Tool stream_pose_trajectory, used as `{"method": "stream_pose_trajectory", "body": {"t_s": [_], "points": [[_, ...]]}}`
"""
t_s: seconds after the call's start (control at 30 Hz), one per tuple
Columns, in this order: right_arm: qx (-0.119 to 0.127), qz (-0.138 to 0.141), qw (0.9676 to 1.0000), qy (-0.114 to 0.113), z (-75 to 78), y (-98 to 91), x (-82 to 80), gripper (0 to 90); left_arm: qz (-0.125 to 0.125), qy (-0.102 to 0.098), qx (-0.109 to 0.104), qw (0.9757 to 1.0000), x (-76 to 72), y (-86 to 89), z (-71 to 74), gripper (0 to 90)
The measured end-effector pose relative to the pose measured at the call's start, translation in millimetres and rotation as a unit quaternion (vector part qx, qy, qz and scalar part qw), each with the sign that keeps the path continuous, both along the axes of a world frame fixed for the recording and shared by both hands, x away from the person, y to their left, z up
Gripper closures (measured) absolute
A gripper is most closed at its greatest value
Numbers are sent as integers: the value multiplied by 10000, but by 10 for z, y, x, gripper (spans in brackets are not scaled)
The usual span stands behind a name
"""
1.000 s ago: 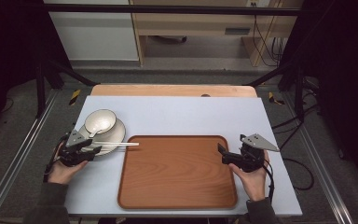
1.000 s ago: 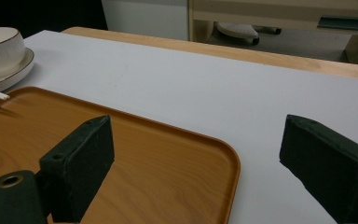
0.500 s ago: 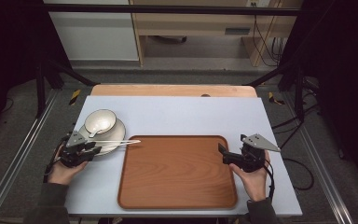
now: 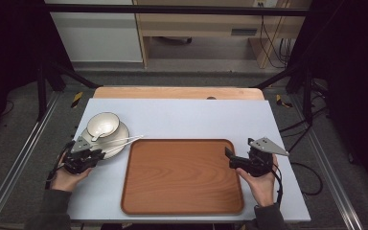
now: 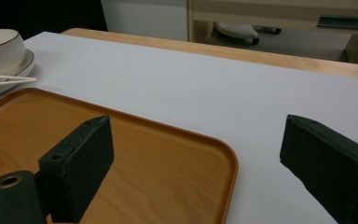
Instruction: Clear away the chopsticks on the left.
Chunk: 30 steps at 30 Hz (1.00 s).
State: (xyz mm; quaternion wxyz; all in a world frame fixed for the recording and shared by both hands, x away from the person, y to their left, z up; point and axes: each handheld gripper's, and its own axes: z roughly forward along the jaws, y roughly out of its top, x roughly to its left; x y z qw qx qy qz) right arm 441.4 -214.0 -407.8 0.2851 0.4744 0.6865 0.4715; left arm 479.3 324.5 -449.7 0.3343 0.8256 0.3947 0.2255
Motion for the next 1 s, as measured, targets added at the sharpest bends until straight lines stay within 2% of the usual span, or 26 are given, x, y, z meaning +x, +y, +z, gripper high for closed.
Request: {"method": "stream_pose_trajectory", "body": {"t_s": [0.27,0.4,0.57,0.63,0.77,0.83,1.0], "points": [[-14,-18,10000,16,0,-4,-1,98,43,41,62,10000,-19,-19,10,830],[-10,-15,10000,19,1,-6,-2,97,97,50,11,9999,-10,-22,6,835],[2,-11,10000,15,1,-6,-1,98,231,152,-212,9994,42,-55,-4,775],[10,-14,10000,8,1,-7,1,98,303,175,-195,9992,65,-86,-13,775],[25,-1,10000,15,5,-4,1,98,363,261,-286,9986,106,-110,-20,781],[6,5,10000,14,5,-3,1,98,410,277,-396,9980,117,-112,-27,786],[8,9,10000,18,4,-2,2,97,479,319,-474,9972,123,-106,-29,824]]}}
